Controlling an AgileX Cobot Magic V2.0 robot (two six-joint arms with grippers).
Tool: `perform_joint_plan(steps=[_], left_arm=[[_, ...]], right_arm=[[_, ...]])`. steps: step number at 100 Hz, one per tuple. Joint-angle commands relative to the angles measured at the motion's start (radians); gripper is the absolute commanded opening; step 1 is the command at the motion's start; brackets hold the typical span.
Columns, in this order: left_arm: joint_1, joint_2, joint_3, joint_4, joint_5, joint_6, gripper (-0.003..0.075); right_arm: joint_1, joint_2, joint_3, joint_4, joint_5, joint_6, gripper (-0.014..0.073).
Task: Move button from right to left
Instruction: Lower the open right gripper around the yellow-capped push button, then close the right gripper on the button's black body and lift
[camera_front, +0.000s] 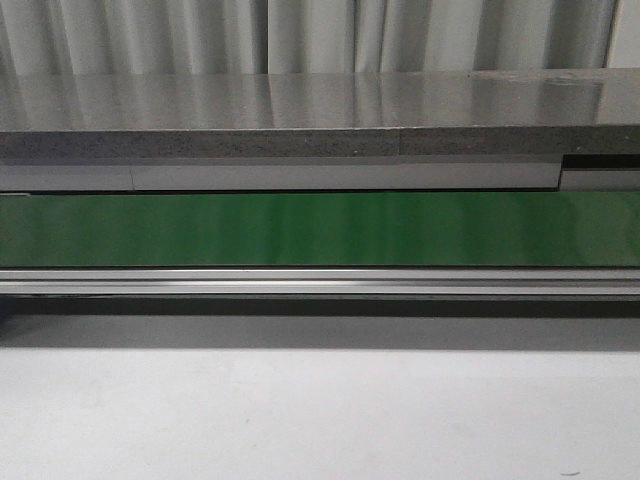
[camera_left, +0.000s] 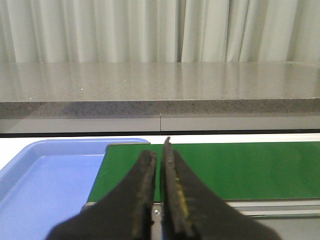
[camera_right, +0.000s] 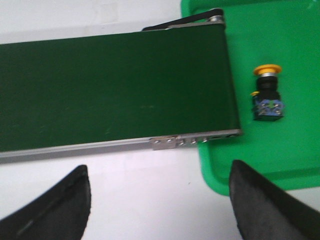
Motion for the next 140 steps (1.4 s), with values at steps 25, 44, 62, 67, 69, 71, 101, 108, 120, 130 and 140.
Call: perform_joint_plan(steps=[25, 44, 62, 67, 69, 71, 101, 108, 120, 130, 140], left_arm=[[-0.006, -0.037, 0.041, -0.008, -0.080, -0.012, 0.0005], [-0.006, -0.037, 0.041, -0.008, -0.080, -0.012, 0.0005], [-0.006, -0.037, 0.041, -0.008, -0.080, -0.012, 0.0005], [-0.006, -0.037, 0.041, -0.008, -0.080, -0.012, 0.0005], [-0.006, -0.037, 0.041, -0.008, -0.080, -0.012, 0.0005], [-0.006, -0.037, 0.041, -0.008, -0.080, -0.012, 0.0005], [-0.006, -0.037, 0.041, -0.008, -0.080, -0.012, 0.0005], [-0.006, -0.037, 0.041, -0.008, -0.080, -0.012, 0.0005], [-0.006, -0.037, 0.041, -0.008, -0.080, -0.012, 0.0005], [-0.006, -0.037, 0.041, -0.008, -0.080, -0.012, 0.0005], [-0.006, -0.037, 0.041, -0.008, -0.080, -0.012, 0.0005]], right_arm=[[-0.225, 0.255, -0.199, -0.054, -0.120, -0.043, 0.0540], [-0.296, 0.423, -0.221, -0.054, -0.245, -0.104, 0.0540], [-0.346, 0.547, -0.221, -0.054, -0.328, -0.193, 0.0540], [-0.357, 0.573, -0.221, -0.054, -0.339, -0.214, 0.0540], [-0.361, 0.583, -0.221, -0.054, -0.343, -0.219, 0.0540], [-0.365, 0.593, -0.221, -0.053, -0.347, -0.227, 0.0540], [-0.412, 0.704, -0.221, 0.071, -0.349, -0.424, 0.0540], [-0.425, 0.719, -0.221, 0.094, -0.350, -0.451, 0.0540], [-0.448, 0.733, -0.221, 0.096, -0.355, -0.470, 0.0540], [-0.462, 0.748, -0.221, 0.100, -0.358, -0.485, 0.0540], [-0.465, 0.768, -0.221, 0.108, -0.355, -0.499, 0.0540]])
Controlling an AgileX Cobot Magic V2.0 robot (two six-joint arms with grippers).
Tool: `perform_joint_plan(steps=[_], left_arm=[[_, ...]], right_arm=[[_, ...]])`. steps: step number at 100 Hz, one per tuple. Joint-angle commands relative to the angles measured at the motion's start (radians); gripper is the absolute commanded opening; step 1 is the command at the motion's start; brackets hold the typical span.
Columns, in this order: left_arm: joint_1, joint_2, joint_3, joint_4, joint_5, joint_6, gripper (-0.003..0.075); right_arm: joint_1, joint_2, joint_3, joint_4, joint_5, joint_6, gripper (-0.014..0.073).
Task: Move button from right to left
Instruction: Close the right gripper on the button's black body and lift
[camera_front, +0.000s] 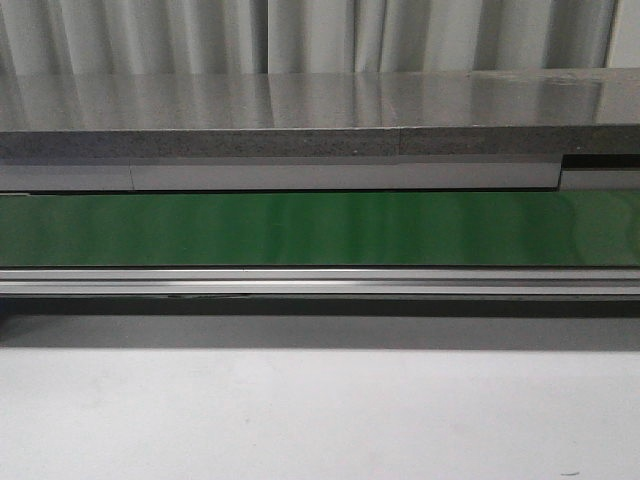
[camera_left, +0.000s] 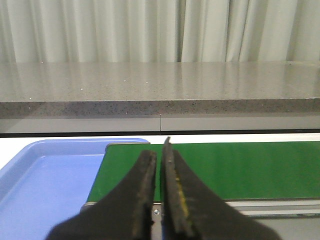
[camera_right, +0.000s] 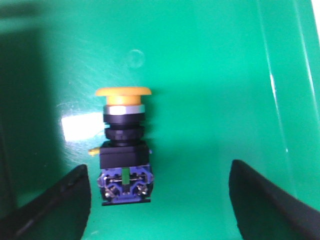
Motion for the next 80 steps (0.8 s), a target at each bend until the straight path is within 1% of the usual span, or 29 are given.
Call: perform_joint_plan(steps=[1, 27, 71, 80], left_arm=[[-0.006, -0.037, 0.041, -0.008, -0.080, -0.012, 0.0005], [-0.006, -0.037, 0.041, -0.008, -0.080, -0.012, 0.0005], [-0.006, -0.037, 0.041, -0.008, -0.080, -0.012, 0.0005], [-0.006, -0.037, 0.041, -0.008, -0.080, -0.012, 0.0005]], right_arm=[[-0.009, -0.021, -0.031, 0.013, -0.035, -0.030, 0.0540], [-0.009, 0.029, -0.031, 0.068, -0.031, -0.112, 0.0540], [-0.009, 0.106, -0.032, 0.075, -0.040, -0.113, 0.0539], [-0.009, 0.108, -0.032, 0.076, -0.047, -0.113, 0.0500]])
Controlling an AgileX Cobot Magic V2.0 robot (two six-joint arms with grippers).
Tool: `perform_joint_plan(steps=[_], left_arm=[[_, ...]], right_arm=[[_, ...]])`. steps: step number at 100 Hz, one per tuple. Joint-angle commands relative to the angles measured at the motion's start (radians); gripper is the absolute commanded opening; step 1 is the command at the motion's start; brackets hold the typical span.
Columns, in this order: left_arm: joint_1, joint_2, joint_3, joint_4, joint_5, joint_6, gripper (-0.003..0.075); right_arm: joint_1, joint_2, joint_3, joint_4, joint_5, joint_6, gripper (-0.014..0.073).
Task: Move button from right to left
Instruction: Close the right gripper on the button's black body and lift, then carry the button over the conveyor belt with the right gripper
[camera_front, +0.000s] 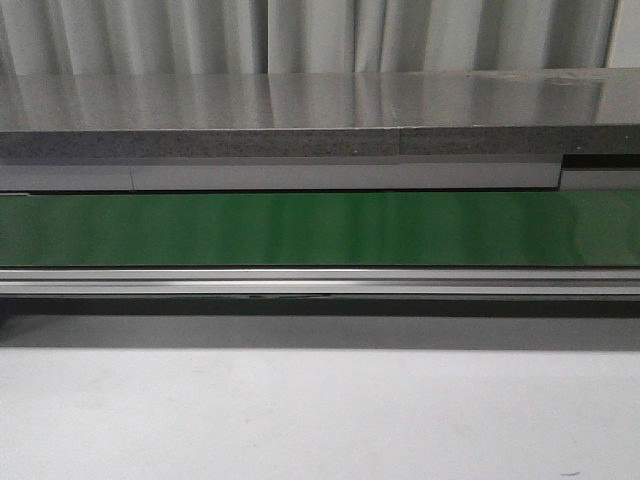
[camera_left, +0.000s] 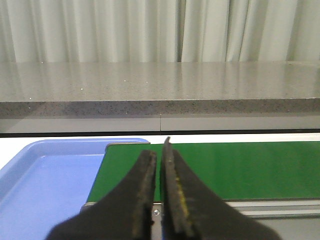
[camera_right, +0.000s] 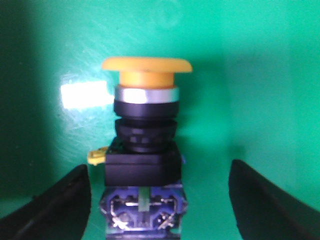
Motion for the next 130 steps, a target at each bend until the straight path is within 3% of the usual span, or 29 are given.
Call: perform_joint_plan(steps=[1, 19, 29, 72, 97, 130], left_arm=[[-0.006, -0.037, 0.041, -0.008, -0.080, -0.012, 0.0005], [-0.006, -0.037, 0.041, -0.008, -0.080, -0.012, 0.0005], [-0.006, -0.037, 0.041, -0.008, -0.080, -0.012, 0.0005], [-0.006, -0.037, 0.041, -0.008, -0.080, -0.012, 0.0005], [-0.006, -0.037, 0.041, -0.008, -0.080, -0.012, 0.0005], [-0.006, -0.037, 0.041, -0.008, -0.080, -0.012, 0.0005]], right_arm=[[-0.007, -0.044, -0.031, 0.011, -0.037, -0.012, 0.0487], [-0.007, -0.044, -0.031, 0.023, -0.038, -0.012, 0.0245], [-0.007, -0.044, -0.031, 0.029, -0.038, -0.012, 0.0183], [-0.007, -0.130, -0.034, 0.085, -0.040, -0.012, 0.0183], [-0.002, -0.214, -0.084, 0.214, 0.049, -0.012, 0.0183], [0.158, -0.252, -0.108, 0.230, 0.149, -0.012, 0.0184]])
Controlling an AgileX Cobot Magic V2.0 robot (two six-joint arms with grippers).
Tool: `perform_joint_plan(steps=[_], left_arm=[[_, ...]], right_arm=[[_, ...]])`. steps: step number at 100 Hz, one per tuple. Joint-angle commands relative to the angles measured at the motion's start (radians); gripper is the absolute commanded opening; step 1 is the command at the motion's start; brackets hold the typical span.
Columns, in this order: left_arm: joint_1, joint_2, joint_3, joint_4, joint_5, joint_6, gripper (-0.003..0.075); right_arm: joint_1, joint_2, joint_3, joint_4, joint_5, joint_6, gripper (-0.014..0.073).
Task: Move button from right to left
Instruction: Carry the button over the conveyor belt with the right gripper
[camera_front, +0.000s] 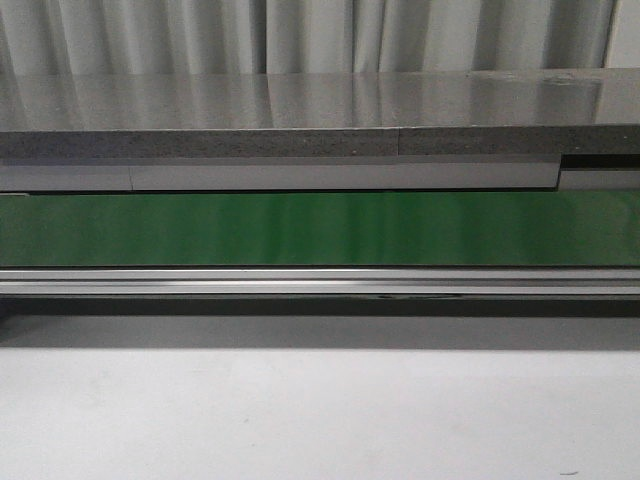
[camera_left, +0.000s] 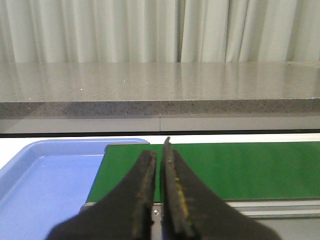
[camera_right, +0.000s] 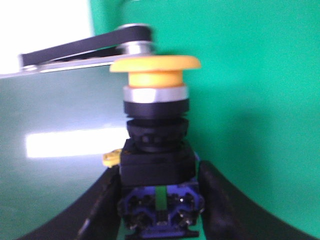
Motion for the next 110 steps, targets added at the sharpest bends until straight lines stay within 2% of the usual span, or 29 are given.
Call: perform_joint_plan(steps=[1, 31, 49, 77, 87, 98, 110], left_arm=[[-0.006, -0.037, 0.041, -0.008, -0.080, -0.012, 0.0005], [-0.006, -0.037, 0.041, -0.008, -0.080, -0.012, 0.0005], [-0.006, -0.037, 0.041, -0.008, -0.080, -0.012, 0.0005], [-0.006, -0.037, 0.041, -0.008, -0.080, -0.012, 0.0005], [-0.006, -0.037, 0.041, -0.008, -0.080, -0.012, 0.0005], [-0.006, -0.037, 0.041, -0.008, -0.080, -0.012, 0.0005], [-0.006, -0.037, 0.041, -0.008, -0.080, -0.012, 0.0005]], right_arm=[[0.057, -0.052, -0.033, 0.026, -0.004, -0.010, 0.0184], [0.189, -0.052, -0.033, 0.022, 0.027, -0.010, 0.0184], [0.191, -0.043, -0.028, 0.008, 0.071, 0.030, 0.0184], [0.191, -0.043, 0.031, -0.052, 0.063, 0.070, 0.0192], [0.191, -0.043, 0.034, -0.052, 0.064, 0.073, 0.0261], [0.191, -0.043, 0.034, -0.052, 0.064, 0.073, 0.0400], [0.191, -0.043, 0.034, -0.052, 0.067, 0.073, 0.0468]])
